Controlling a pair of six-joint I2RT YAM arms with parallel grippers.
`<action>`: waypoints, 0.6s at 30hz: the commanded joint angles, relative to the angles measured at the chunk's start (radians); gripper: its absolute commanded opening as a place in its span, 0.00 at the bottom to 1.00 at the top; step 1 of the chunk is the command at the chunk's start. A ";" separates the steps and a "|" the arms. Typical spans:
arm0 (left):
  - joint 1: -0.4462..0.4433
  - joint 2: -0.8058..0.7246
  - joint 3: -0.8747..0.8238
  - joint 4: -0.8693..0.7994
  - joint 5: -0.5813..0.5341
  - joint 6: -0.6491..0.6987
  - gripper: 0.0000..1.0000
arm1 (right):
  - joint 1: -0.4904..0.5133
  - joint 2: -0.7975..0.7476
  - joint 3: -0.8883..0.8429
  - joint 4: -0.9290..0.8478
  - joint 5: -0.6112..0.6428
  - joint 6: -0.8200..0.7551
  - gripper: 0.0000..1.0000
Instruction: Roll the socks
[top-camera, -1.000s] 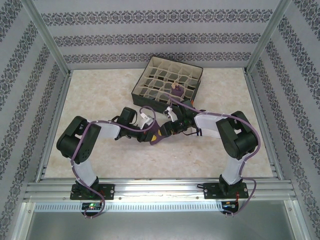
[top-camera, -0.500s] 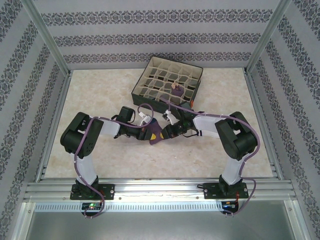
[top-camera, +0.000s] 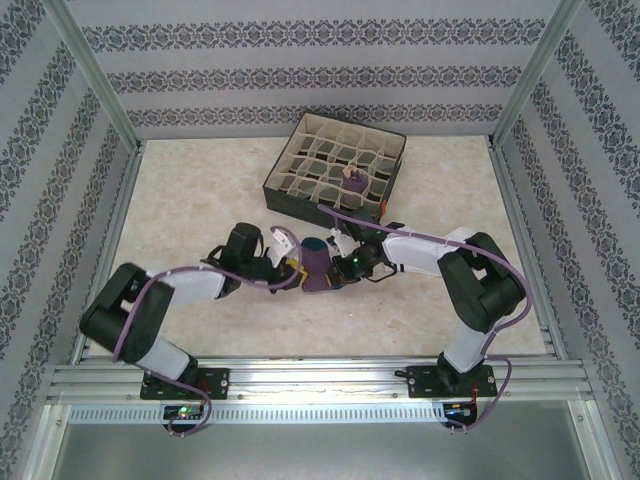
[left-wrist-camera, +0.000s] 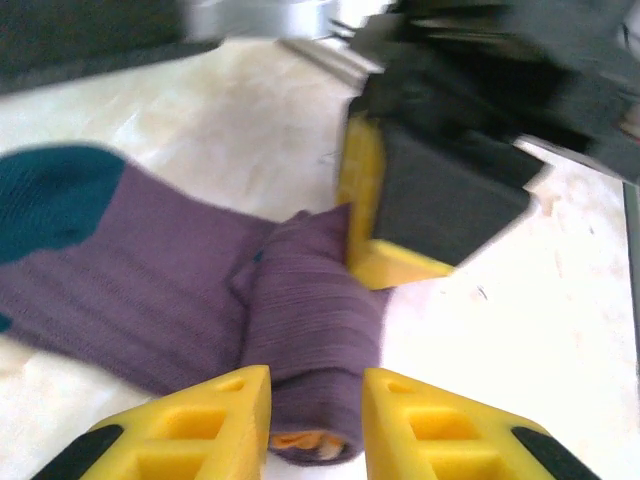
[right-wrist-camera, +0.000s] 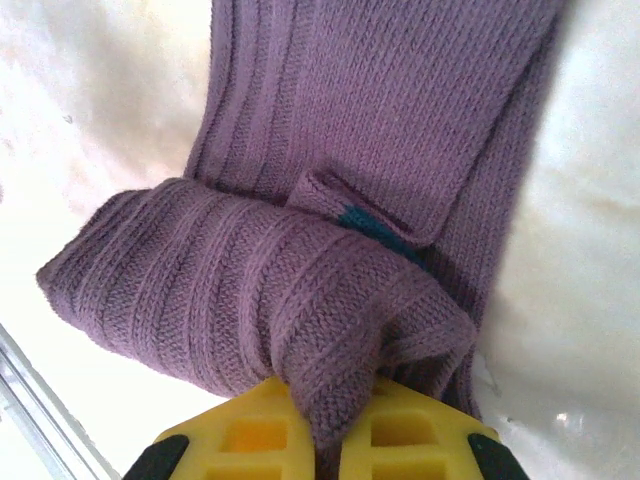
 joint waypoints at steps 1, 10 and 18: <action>-0.137 -0.099 -0.074 0.100 -0.235 0.269 0.33 | 0.018 0.018 -0.006 -0.150 0.074 0.061 0.06; -0.249 -0.048 -0.072 0.158 -0.486 0.141 0.42 | 0.042 0.057 0.053 -0.204 0.069 0.075 0.05; -0.240 0.111 -0.009 0.079 -0.553 -0.056 0.30 | 0.049 0.058 0.042 -0.202 0.050 0.073 0.07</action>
